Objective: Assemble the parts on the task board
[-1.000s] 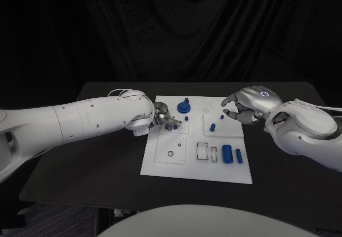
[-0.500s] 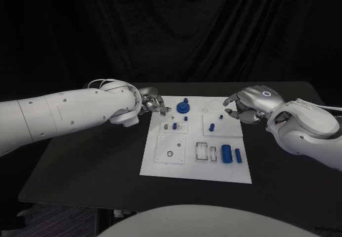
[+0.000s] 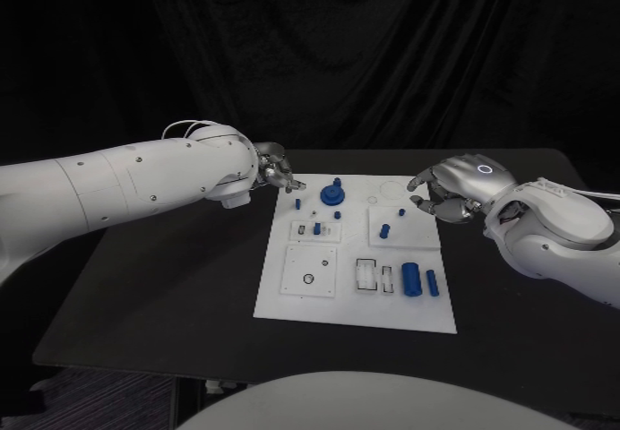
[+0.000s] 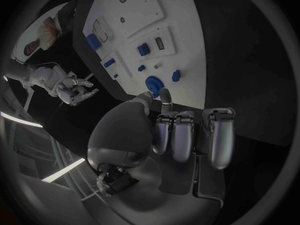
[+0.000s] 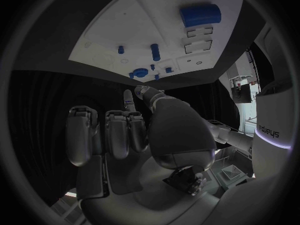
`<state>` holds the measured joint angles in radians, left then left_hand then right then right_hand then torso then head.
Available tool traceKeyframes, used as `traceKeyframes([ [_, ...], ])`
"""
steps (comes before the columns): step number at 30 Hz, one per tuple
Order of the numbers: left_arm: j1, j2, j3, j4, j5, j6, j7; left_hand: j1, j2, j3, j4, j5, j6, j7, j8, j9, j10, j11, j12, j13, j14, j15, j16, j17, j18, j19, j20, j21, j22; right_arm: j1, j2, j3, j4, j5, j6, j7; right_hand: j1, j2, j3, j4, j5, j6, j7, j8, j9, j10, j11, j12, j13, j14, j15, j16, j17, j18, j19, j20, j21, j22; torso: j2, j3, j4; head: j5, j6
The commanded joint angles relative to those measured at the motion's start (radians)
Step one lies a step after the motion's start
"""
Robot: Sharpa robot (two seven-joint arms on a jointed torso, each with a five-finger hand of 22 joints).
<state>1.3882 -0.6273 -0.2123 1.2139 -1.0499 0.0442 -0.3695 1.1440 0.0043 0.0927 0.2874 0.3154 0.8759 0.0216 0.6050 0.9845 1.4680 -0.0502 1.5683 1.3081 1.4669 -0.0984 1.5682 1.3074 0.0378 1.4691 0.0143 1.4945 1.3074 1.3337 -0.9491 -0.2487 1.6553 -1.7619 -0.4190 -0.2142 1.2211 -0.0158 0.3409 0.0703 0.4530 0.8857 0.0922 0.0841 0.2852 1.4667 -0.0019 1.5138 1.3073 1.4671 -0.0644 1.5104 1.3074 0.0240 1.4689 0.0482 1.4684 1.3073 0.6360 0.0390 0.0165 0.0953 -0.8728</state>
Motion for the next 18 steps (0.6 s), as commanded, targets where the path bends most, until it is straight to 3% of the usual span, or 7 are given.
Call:
traceKeyframes([
  [1, 0.002, 0.025, 0.001, -0.037, -0.009, 0.094, -0.048, -0.026, 0.004, -0.013, 0.002, -0.018, 0.002, 0.004, -0.005, 0.002, 0.103, 0.007, 0.002, 0.263, 0.104, 0.005, 0.003, 0.263, -0.019, 0.069, 0.003, 0.0, 0.239, -0.004, 0.0, 0.001, -0.001, -0.007, -0.003, -0.017, 0.003, 0.009, 0.006, 0.001, 0.005, 0.004, 0.001, -0.004, -0.002, 0.055, -0.006, -0.002, 0.203, 0.08, -0.006, 0.001, 0.153, 0.002, 0.053, -0.007, 0.006, 0.23, 0.0, 0.0005, -0.0008, -0.003, 0.0],
  [4, 0.0, 0.06, 0.001, -0.082, -0.009, 0.128, -0.06, -0.043, 0.006, -0.022, 0.002, -0.024, 0.004, 0.005, -0.009, 0.005, 0.103, 0.008, 0.002, 0.263, 0.104, 0.007, 0.003, 0.263, -0.017, 0.065, 0.005, -0.009, 0.236, -0.004, 0.0, 0.001, -0.002, -0.007, -0.005, -0.018, 0.003, 0.01, 0.007, 0.001, 0.006, 0.003, 0.001, -0.005, -0.002, 0.055, -0.006, -0.001, 0.203, 0.08, -0.006, 0.001, 0.153, 0.002, 0.053, -0.007, 0.006, 0.23, 0.0, 0.0009, 0.0037, -0.003, 0.0],
  [8, -0.002, 0.096, 0.001, -0.127, -0.01, 0.152, -0.066, -0.051, 0.005, -0.028, 0.001, -0.025, 0.006, 0.005, -0.013, 0.006, 0.103, 0.009, 0.002, 0.263, 0.104, 0.007, 0.003, 0.263, -0.016, 0.063, 0.006, -0.011, 0.235, -0.005, 0.002, 0.001, -0.003, -0.007, -0.006, -0.018, 0.003, 0.01, 0.007, 0.001, 0.006, 0.003, 0.001, -0.005, -0.002, 0.055, -0.006, -0.001, 0.203, 0.08, -0.006, 0.001, 0.153, 0.002, 0.053, -0.007, 0.006, 0.23, 0.0, 0.0019, -0.0006, 0.003, 0.0],
  [11, -0.003, 0.121, 0.001, -0.162, -0.018, 0.163, -0.07, -0.053, 0.005, -0.029, 0.001, -0.026, 0.006, 0.005, -0.013, 0.007, 0.103, 0.009, 0.002, 0.263, 0.104, 0.008, 0.003, 0.263, -0.017, 0.064, 0.006, -0.01, 0.235, -0.005, 0.003, 0.001, -0.002, -0.007, -0.007, -0.018, 0.003, 0.011, 0.008, 0.001, 0.007, 0.003, 0.001, -0.005, -0.002, 0.056, -0.006, -0.001, 0.204, 0.08, -0.006, 0.002, 0.154, 0.001, 0.053, -0.007, 0.006, 0.23, 0.001, 0.0017, 0.0012, -0.002, 0.0],
  [18, -0.004, 0.144, 0.001, -0.206, -0.068, 0.175, -0.066, -0.056, 0.003, -0.033, -0.001, -0.027, 0.015, 0.004, -0.012, 0.011, 0.103, 0.009, 0.002, 0.263, 0.104, 0.008, 0.003, 0.263, -0.016, 0.063, 0.006, -0.012, 0.235, -0.006, 0.004, 0.001, 0.0, -0.007, -0.007, -0.019, 0.003, 0.011, 0.008, 0.001, 0.007, 0.003, 0.001, -0.005, -0.002, 0.056, -0.006, -0.001, 0.204, 0.08, -0.006, 0.002, 0.154, 0.001, 0.053, -0.007, 0.006, 0.23, 0.001, 0.003, 0.0004, 0.0, 0.0],
])
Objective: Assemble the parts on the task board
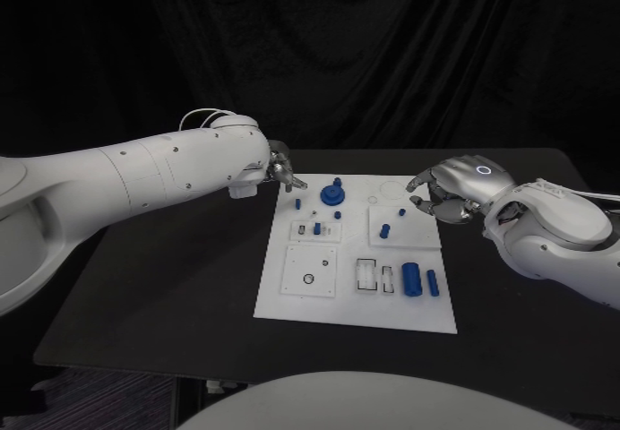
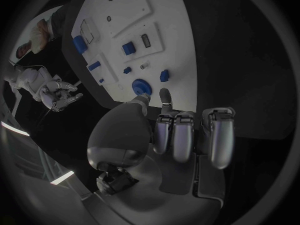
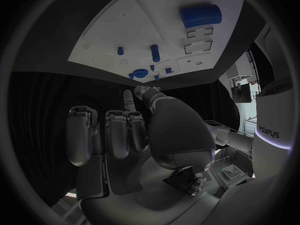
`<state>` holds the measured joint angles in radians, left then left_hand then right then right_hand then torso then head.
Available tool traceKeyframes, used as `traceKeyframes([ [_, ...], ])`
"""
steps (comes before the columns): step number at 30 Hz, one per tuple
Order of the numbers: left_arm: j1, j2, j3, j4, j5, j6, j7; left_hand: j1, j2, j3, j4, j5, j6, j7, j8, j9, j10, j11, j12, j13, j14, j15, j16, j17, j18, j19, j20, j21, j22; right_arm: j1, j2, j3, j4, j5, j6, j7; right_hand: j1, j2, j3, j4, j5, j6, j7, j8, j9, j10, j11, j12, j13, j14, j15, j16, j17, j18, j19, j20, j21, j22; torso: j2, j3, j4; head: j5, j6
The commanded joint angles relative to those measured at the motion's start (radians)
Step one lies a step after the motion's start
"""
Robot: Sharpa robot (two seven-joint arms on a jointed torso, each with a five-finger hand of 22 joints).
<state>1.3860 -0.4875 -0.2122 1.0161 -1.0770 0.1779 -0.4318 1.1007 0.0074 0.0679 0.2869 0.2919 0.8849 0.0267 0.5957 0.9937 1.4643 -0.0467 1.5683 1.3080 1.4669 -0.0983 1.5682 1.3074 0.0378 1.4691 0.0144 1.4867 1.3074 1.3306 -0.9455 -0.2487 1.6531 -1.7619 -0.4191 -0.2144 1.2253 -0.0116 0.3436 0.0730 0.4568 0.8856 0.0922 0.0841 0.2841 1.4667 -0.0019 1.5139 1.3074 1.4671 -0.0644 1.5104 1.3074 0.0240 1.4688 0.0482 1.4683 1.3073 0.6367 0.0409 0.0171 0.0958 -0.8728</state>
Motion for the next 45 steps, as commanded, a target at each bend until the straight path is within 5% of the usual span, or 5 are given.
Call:
traceKeyframes([
  [1, -0.002, 0.005, 0.001, -0.011, -0.044, 0.045, -0.005, -0.014, 0.0, -0.009, 0.0, -0.004, 0.008, -0.002, -0.003, 0.003, 0.106, 0.005, 0.003, 0.263, 0.104, 0.008, 0.003, 0.263, -0.016, 0.063, 0.007, -0.004, 0.235, -0.003, 0.0, 0.001, 0.003, -0.007, -0.007, -0.019, -0.001, 0.007, 0.006, -0.002, 0.003, 0.003, 0.001, -0.005, -0.001, 0.056, -0.006, -0.001, 0.204, 0.08, -0.006, 0.002, 0.154, 0.001, 0.053, -0.007, 0.006, 0.23, 0.0, 0.001, 0.0005, -0.001, 0.0],
  [15, -0.014, 0.023, 0.001, -0.033, -0.054, 0.066, 0.004, -0.018, 0.011, -0.007, -0.001, 0.013, 0.006, -0.002, -0.02, 0.004, 0.106, 0.004, 0.003, 0.263, 0.104, 0.007, 0.003, 0.263, -0.014, 0.059, 0.007, -0.012, 0.232, -0.003, 0.004, 0.001, 0.007, -0.007, -0.014, -0.017, 0.0, 0.008, 0.008, -0.002, 0.006, 0.004, 0.001, -0.005, -0.002, 0.055, -0.006, -0.002, 0.203, 0.08, -0.006, 0.001, 0.152, 0.001, 0.053, -0.007, 0.006, 0.23, 0.0, -0.0005, 0.0019, 0.001, 0.0],
  [19, -0.022, 0.027, 0.001, -0.038, -0.054, 0.059, 0.016, -0.021, 0.018, -0.005, -0.002, 0.023, 0.024, 0.015, -0.149, -0.058, 0.106, 0.018, 0.003, 0.263, 0.104, 0.018, 0.003, 0.263, -0.011, 0.051, 0.016, -0.027, 0.228, -0.003, 0.004, 0.001, 0.008, -0.007, -0.014, -0.016, 0.0, 0.008, 0.008, -0.002, 0.006, 0.004, 0.001, -0.005, -0.002, 0.055, -0.006, -0.002, 0.203, 0.08, -0.006, 0.001, 0.152, 0.001, 0.053, -0.007, 0.006, 0.23, 0.001, -0.0004, 0.0034, 0.002, 0.0],
  [23, -0.029, 0.032, 0.001, -0.042, -0.054, 0.055, 0.024, -0.022, 0.02, -0.005, -0.002, 0.025, 0.034, 0.018, -0.18, -0.073, 0.106, 0.021, 0.003, 0.263, 0.104, 0.02, 0.003, 0.263, -0.01, 0.048, 0.018, -0.033, 0.226, -0.003, 0.005, 0.001, 0.008, -0.007, -0.014, -0.015, 0.0, 0.008, 0.008, -0.002, 0.006, 0.004, 0.001, -0.005, -0.002, 0.055, -0.006, -0.002, 0.203, 0.08, -0.006, 0.001, 0.152, 0.001, 0.053, -0.007, 0.006, 0.23, 0.001, -0.0015, 0.0033, 0.003, 0.0],
  [45, -0.046, 0.04, 0.001, -0.057, -0.054, 0.063, 0.047, -0.012, 0.028, 0.005, -0.009, 0.057, 0.048, 0.023, -0.235, -0.094, 0.106, 0.025, 0.003, 0.263, 0.104, 0.025, 0.003, 0.263, -0.006, 0.04, 0.024, -0.05, 0.221, -0.003, 0.008, 0.001, 0.006, -0.007, -0.007, -0.015, 0.001, 0.009, 0.01, -0.003, 0.007, 0.004, 0.001, -0.005, -0.002, 0.055, -0.006, -0.002, 0.203, 0.08, -0.006, 0.001, 0.152, 0.002, 0.053, -0.007, 0.005, 0.23, -0.002, -0.0002, 0.0017, 0.004, 0.0],
])
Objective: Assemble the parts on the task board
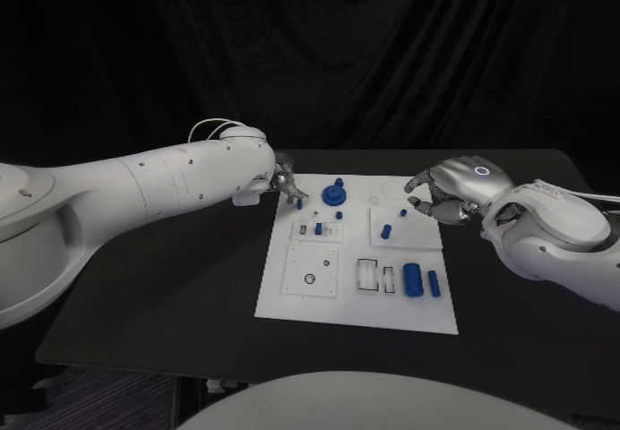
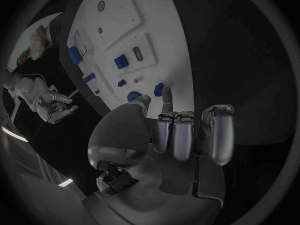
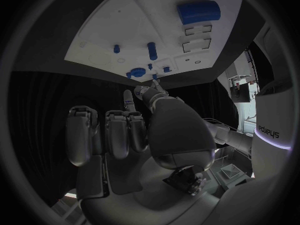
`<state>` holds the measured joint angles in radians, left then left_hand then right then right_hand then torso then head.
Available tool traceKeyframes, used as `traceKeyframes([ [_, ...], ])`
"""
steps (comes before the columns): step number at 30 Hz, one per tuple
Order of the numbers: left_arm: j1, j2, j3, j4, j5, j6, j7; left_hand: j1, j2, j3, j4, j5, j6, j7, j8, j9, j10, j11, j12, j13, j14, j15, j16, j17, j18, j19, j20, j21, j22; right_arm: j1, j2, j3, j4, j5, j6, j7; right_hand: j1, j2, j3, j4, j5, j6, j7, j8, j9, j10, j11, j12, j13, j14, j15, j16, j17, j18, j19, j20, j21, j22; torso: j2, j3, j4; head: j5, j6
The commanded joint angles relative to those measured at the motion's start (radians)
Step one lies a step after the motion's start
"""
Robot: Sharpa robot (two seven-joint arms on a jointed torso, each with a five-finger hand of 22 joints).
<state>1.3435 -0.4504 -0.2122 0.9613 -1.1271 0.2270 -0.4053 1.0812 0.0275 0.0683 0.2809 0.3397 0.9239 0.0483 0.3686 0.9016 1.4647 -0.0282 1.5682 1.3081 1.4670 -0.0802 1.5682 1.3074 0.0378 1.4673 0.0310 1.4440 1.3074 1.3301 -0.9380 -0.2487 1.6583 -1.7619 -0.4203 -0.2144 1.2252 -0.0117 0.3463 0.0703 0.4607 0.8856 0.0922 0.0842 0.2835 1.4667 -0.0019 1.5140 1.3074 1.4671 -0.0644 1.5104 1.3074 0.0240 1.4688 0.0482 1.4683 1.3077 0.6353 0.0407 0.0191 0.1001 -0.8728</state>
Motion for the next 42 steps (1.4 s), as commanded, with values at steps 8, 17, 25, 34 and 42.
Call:
traceKeyframes([
  [8, -0.01, 0.005, 0.001, -0.006, -0.004, 0.019, 0.02, 0.019, 0.008, 0.013, -0.009, 0.032, 0.015, 0.002, -0.024, -0.005, 0.106, 0.008, 0.003, 0.263, 0.104, 0.008, 0.003, 0.263, -0.004, 0.038, 0.008, -0.015, 0.218, -0.002, 0.0, 0.001, 0.001, -0.007, -0.007, -0.013, 0.001, 0.009, 0.007, 0.0, 0.004, 0.004, 0.001, -0.005, -0.001, 0.055, -0.006, -0.002, 0.203, 0.08, -0.006, 0.001, 0.152, 0.002, 0.053, -0.007, 0.005, 0.229, 0.0, -0.0008, -0.0009, -0.003, 0.0],
  [17, -0.012, 0.007, 0.001, -0.01, -0.004, 0.008, 0.043, 0.026, 0.007, 0.019, -0.012, 0.045, 0.018, 0.002, -0.033, -0.005, 0.106, 0.008, 0.003, 0.263, 0.104, 0.008, 0.003, 0.263, -0.003, 0.036, 0.009, -0.018, 0.218, -0.003, 0.001, 0.001, 0.001, -0.007, -0.005, -0.012, 0.001, 0.009, 0.007, 0.0, 0.004, 0.004, 0.001, -0.005, -0.001, 0.055, -0.006, -0.002, 0.203, 0.08, -0.006, 0.001, 0.152, 0.002, 0.053, -0.007, 0.005, 0.229, 0.0, -0.0004, -0.0005, -0.005, 0.0],
  [25, -0.013, 0.007, 0.001, -0.01, -0.004, 0.017, 0.049, 0.025, 0.007, 0.019, -0.012, 0.045, 0.017, 0.003, -0.034, -0.006, 0.106, 0.008, 0.003, 0.263, 0.104, 0.008, 0.003, 0.263, -0.003, 0.035, 0.009, -0.02, 0.217, -0.003, 0.002, 0.001, 0.0, -0.007, -0.002, -0.013, 0.001, 0.009, 0.007, 0.0, 0.004, 0.004, 0.001, -0.005, -0.001, 0.055, -0.006, -0.002, 0.203, 0.08, -0.006, 0.001, 0.152, 0.002, 0.053, -0.007, 0.005, 0.229, 0.0, 0.0, 0.0003, -0.005, 0.0],
  [34, -0.014, 0.01, 0.001, -0.016, -0.004, 0.021, 0.05, 0.031, 0.008, 0.025, -0.015, 0.054, 0.018, 0.003, -0.042, -0.005, 0.106, 0.009, 0.003, 0.263, 0.104, 0.009, 0.003, 0.263, -0.002, 0.033, 0.01, -0.025, 0.215, -0.003, 0.002, 0.001, 0.0, -0.007, 0.001, -0.012, 0.001, 0.009, 0.007, 0.0, 0.004, 0.004, 0.001, -0.005, -0.001, 0.055, -0.006, -0.002, 0.203, 0.08, -0.006, 0.001, 0.152, 0.002, 0.053, -0.007, 0.005, 0.229, 0.001, 0.0002, -0.0003, -0.004, 0.0],
  [42, -0.015, 0.012, 0.001, -0.022, -0.004, 0.021, 0.052, 0.037, 0.009, 0.03, -0.019, 0.062, 0.021, 0.002, -0.045, -0.004, 0.106, 0.008, 0.003, 0.263, 0.104, 0.009, 0.003, 0.263, -0.001, 0.032, 0.01, -0.027, 0.215, -0.003, 0.001, 0.001, 0.001, -0.007, 0.002, -0.012, 0.001, 0.009, 0.007, 0.0, 0.004, 0.004, 0.001, -0.005, -0.001, 0.055, -0.006, -0.002, 0.203, 0.08, -0.006, 0.001, 0.152, 0.002, 0.053, -0.007, 0.005, 0.229, 0.0, 0.0002, -0.0007, -0.005, 0.0],
])
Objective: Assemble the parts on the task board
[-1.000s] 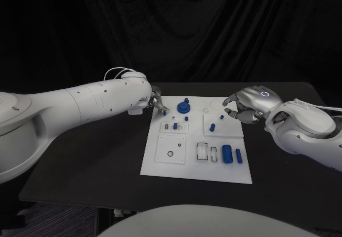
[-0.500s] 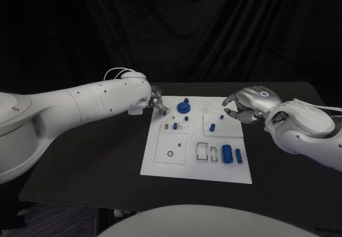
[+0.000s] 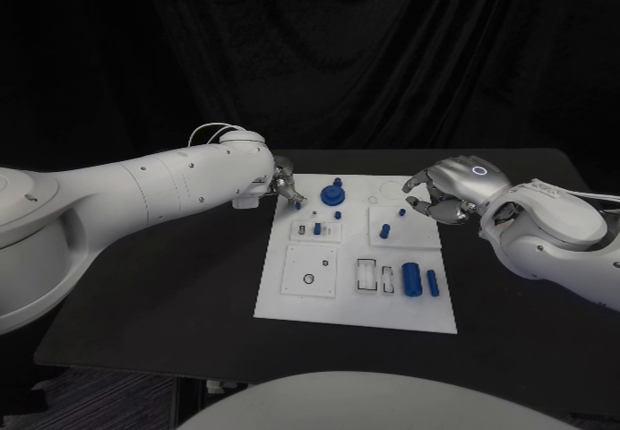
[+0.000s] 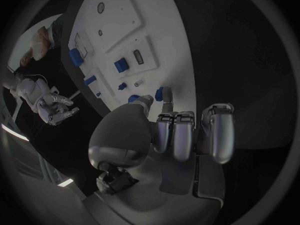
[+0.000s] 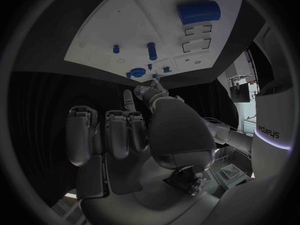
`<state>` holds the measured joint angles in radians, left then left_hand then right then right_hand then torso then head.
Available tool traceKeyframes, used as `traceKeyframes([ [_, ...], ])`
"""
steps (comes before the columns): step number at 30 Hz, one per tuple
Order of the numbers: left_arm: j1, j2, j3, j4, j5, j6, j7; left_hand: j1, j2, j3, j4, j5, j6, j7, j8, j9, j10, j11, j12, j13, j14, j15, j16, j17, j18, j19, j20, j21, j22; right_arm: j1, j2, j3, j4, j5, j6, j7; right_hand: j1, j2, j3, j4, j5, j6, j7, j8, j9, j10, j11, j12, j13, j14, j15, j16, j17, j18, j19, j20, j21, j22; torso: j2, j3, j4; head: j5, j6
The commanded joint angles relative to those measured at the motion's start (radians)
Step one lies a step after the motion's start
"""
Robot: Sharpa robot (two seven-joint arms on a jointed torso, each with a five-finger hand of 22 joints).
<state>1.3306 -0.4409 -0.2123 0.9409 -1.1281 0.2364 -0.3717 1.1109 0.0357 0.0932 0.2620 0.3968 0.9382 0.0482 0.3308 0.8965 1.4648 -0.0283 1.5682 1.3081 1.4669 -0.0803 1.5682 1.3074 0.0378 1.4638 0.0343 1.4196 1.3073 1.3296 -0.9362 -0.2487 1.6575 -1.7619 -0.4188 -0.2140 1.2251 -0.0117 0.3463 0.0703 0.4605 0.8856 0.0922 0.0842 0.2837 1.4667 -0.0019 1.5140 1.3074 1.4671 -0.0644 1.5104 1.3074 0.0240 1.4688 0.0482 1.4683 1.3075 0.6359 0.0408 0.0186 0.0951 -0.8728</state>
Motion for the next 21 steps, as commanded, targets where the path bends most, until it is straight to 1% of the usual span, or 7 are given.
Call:
traceKeyframes([
  [1, -0.002, 0.003, 0.001, -0.002, -0.003, 0.012, 0.018, 0.008, 0.001, 0.006, 0.0, 0.005, 0.007, 0.002, -0.007, 0.001, 0.106, 0.009, 0.003, 0.263, 0.104, 0.009, 0.003, 0.263, -0.001, 0.035, 0.007, -0.003, 0.215, -0.002, -0.001, 0.001, 0.002, -0.007, 0.0, -0.012, 0.001, 0.009, 0.007, 0.0, 0.004, 0.004, 0.001, -0.005, -0.001, 0.055, -0.006, -0.002, 0.203, 0.08, -0.006, 0.001, 0.152, 0.002, 0.053, -0.007, 0.005, 0.229, 0.0, 0.0002, -0.0002, 0.0, 0.0],
  [6, -0.003, 0.004, 0.001, -0.002, -0.003, 0.013, 0.018, 0.008, 0.001, 0.006, -0.001, 0.005, 0.007, 0.002, -0.008, 0.001, 0.106, 0.009, 0.003, 0.263, 0.104, 0.009, 0.003, 0.263, -0.001, 0.035, 0.007, -0.002, 0.215, -0.002, -0.001, 0.001, 0.003, -0.007, -0.002, -0.011, 0.001, 0.009, 0.007, 0.0, 0.004, 0.004, 0.001, -0.005, -0.001, 0.055, -0.006, -0.002, 0.203, 0.08, -0.006, 0.001, 0.152, 0.002, 0.053, -0.007, 0.005, 0.229, 0.0, 0.0, 0.001, -0.001, 0.0],
  [9, -0.003, 0.006, 0.001, -0.003, -0.003, 0.016, 0.017, 0.01, 0.001, 0.008, -0.002, 0.007, 0.008, 0.002, -0.008, 0.002, 0.106, 0.008, 0.003, 0.263, 0.104, 0.009, 0.003, 0.263, -0.001, 0.035, 0.007, -0.003, 0.215, -0.002, -0.001, 0.001, 0.002, -0.007, -0.001, -0.012, 0.001, 0.009, 0.007, 0.0, 0.004, 0.004, 0.001, -0.005, -0.001, 0.055, -0.006, -0.002, 0.203, 0.08, -0.006, 0.001, 0.152, 0.002, 0.053, -0.007, 0.005, 0.229, 0.0, 0.0, 0.0015, 0.0, 0.0],
  [15, -0.003, 0.008, 0.001, -0.001, -0.003, 0.018, 0.019, 0.012, 0.001, 0.01, -0.003, 0.008, 0.008, 0.002, -0.01, 0.002, 0.106, 0.008, 0.003, 0.263, 0.104, 0.009, 0.003, 0.263, -0.001, 0.035, 0.007, -0.003, 0.215, -0.002, 0.001, 0.001, 0.001, -0.007, 0.002, -0.012, 0.0, 0.009, 0.012, -0.002, 0.006, 0.007, 0.001, -0.004, -0.002, 0.055, -0.006, -0.003, 0.202, 0.08, -0.006, 0.0, 0.151, 0.002, 0.052, -0.008, 0.005, 0.229, 0.0, -0.0002, 0.0007, 0.004, 0.0],
  [21, -0.003, 0.011, 0.001, -0.004, -0.003, 0.019, 0.02, 0.015, 0.0, 0.012, -0.006, 0.01, 0.008, 0.002, -0.012, 0.003, 0.106, 0.008, 0.003, 0.263, 0.104, 0.009, 0.003, 0.263, -0.001, 0.035, 0.007, -0.003, 0.215, -0.003, 0.003, 0.001, -0.001, -0.007, 0.005, -0.012, 0.0, 0.009, 0.012, -0.002, 0.006, 0.007, 0.001, -0.004, -0.002, 0.055, -0.006, -0.003, 0.202, 0.08, -0.006, 0.0, 0.151, 0.002, 0.052, -0.008, 0.005, 0.229, 0.0, 0.0002, 0.0007, 0.003, 0.0],
])
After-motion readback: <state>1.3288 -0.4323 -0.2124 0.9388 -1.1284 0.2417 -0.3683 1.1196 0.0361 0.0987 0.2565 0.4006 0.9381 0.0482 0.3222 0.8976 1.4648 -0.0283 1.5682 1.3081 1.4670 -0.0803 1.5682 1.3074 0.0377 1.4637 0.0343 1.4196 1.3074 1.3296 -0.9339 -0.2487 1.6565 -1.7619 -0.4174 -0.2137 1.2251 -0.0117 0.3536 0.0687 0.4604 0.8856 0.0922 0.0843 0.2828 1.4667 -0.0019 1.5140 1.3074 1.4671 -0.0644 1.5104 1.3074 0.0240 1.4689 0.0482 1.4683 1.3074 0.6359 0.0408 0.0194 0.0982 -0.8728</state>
